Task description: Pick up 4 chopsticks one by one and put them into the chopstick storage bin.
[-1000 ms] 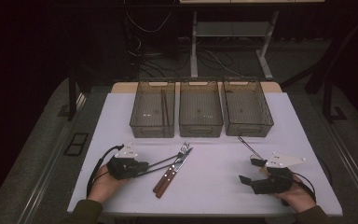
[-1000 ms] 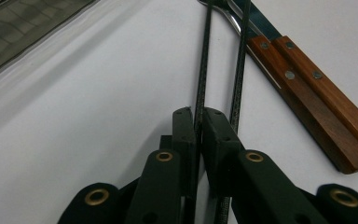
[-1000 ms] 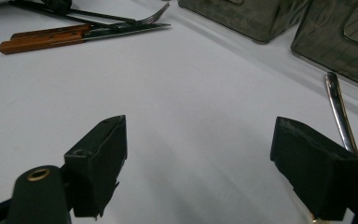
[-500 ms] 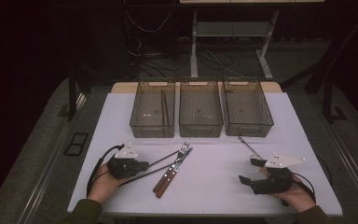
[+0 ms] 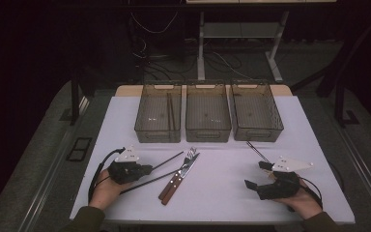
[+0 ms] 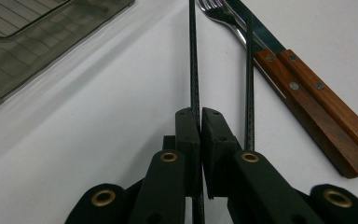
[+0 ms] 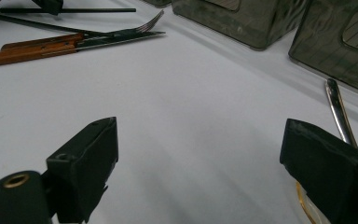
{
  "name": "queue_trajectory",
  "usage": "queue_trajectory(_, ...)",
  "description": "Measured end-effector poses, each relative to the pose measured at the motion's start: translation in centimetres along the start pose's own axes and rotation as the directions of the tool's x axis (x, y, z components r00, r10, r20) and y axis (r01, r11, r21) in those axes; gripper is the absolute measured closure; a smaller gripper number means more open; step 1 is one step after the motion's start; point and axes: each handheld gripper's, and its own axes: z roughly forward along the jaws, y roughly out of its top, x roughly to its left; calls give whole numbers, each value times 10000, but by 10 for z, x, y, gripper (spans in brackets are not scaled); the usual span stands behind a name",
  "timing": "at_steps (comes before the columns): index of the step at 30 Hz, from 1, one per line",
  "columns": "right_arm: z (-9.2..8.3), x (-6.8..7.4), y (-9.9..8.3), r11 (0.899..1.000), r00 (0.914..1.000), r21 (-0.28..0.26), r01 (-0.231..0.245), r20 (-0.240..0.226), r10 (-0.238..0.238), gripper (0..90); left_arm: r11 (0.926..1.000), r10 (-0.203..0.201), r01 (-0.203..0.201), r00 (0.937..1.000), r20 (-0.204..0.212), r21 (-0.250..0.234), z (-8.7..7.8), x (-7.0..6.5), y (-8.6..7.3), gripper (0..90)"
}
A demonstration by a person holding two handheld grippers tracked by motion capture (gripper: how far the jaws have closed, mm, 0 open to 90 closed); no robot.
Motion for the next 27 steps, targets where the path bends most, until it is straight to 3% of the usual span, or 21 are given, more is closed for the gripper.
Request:
queue_trajectory(5, 1, 1, -1, 9999, 9999, 131, 102, 5, -102, 117, 10000, -28, 28, 9999, -109, 75, -3, 1, 3, 855)
queue_trajectory(10, 1, 1, 0, 9999, 9999, 84, 129, 26, -130, 117, 9995, -242, 240, 9997, -95, -197, -8, 0, 10, 855)
queue_trajectory(21, 1, 2, 0, 9998, 9998, 87, 179, 27, -179, 117, 9932, -956, 953, 9954, -14, -668, -13, -2, 26, 857)
queue_trajectory(27, 1, 2, 0, 9997, 9997, 78, 223, 42, -224, 117, 9916, -975, 973, 9952, 20, -857, -14, -7, 38, 858)
